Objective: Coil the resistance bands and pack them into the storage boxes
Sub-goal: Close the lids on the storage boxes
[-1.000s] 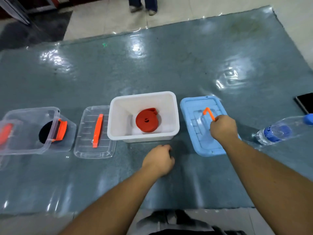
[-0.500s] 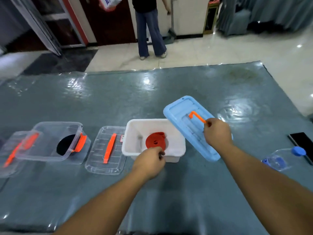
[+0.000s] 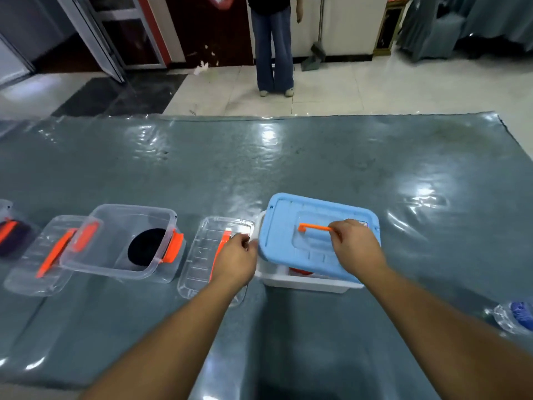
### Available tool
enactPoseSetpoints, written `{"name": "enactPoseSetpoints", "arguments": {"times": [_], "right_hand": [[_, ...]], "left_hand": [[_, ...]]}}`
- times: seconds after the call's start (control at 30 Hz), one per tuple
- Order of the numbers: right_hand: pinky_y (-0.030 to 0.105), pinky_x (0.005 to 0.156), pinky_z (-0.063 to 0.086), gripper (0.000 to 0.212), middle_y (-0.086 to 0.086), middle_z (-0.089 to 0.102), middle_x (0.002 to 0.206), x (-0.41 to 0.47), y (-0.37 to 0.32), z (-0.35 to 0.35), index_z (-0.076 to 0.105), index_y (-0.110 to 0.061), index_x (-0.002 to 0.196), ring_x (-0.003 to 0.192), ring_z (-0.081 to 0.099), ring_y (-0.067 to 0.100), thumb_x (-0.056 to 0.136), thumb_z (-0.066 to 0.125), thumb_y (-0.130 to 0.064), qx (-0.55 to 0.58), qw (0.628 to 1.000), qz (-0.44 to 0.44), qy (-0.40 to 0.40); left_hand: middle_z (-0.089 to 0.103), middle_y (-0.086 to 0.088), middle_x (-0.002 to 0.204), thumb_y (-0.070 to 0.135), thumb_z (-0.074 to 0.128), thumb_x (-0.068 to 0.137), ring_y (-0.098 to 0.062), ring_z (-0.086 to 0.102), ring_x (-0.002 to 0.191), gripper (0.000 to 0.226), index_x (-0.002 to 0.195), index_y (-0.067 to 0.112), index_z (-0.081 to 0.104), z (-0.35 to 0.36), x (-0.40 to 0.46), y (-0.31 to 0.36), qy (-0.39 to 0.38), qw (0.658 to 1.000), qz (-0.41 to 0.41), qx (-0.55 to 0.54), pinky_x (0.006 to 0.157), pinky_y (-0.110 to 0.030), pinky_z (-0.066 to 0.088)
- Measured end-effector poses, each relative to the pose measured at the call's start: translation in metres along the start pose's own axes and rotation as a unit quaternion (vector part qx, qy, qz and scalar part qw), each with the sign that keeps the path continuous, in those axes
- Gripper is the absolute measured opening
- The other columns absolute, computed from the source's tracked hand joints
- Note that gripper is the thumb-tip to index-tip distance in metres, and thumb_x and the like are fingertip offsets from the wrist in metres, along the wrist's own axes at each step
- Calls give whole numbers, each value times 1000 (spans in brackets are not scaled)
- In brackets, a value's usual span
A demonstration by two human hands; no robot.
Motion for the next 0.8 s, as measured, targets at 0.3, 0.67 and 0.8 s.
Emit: {"name": "enactPoseSetpoints", "arguments": {"times": [0.3, 0.67, 0.8], "right_hand": [[43, 85, 54, 20, 4, 72, 105, 0, -3, 24, 74, -17, 108, 103, 64, 26, 101, 55, -20, 4, 999, -19, -30], [46, 106, 42, 38, 15, 56, 139, -21, 28, 21, 62, -10, 136, 126, 50, 40, 99, 59, -12, 64, 975, 196, 87], [41, 101, 45, 42, 14, 53, 142, -27, 34, 14, 58, -12, 140, 123, 56, 36, 98, 57, -10, 118, 960, 241, 79]], "left_hand": [[72, 0, 123, 32, 67, 95, -17, 65, 110, 34, 125, 16, 66, 17, 23, -14, -56, 998, -4, -3, 91, -25, 45], [77, -2, 96, 21, 62, 89, -23, 69, 84, 20, 104, 16, 74, 17, 29, -11, -52, 998, -10, 26, 74, -32, 55], [77, -3, 100, 20, 62, 92, -23, 67, 84, 22, 110, 16, 74, 20, 23, -14, -49, 998, -6, 28, 71, -29, 48]]}}
Point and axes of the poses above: each hand's wrist, its own x-axis towards the middle knuckle, its own z-axis out of the palm, y = z × x, the point moved 1 cm from there along x, towards the middle knuckle
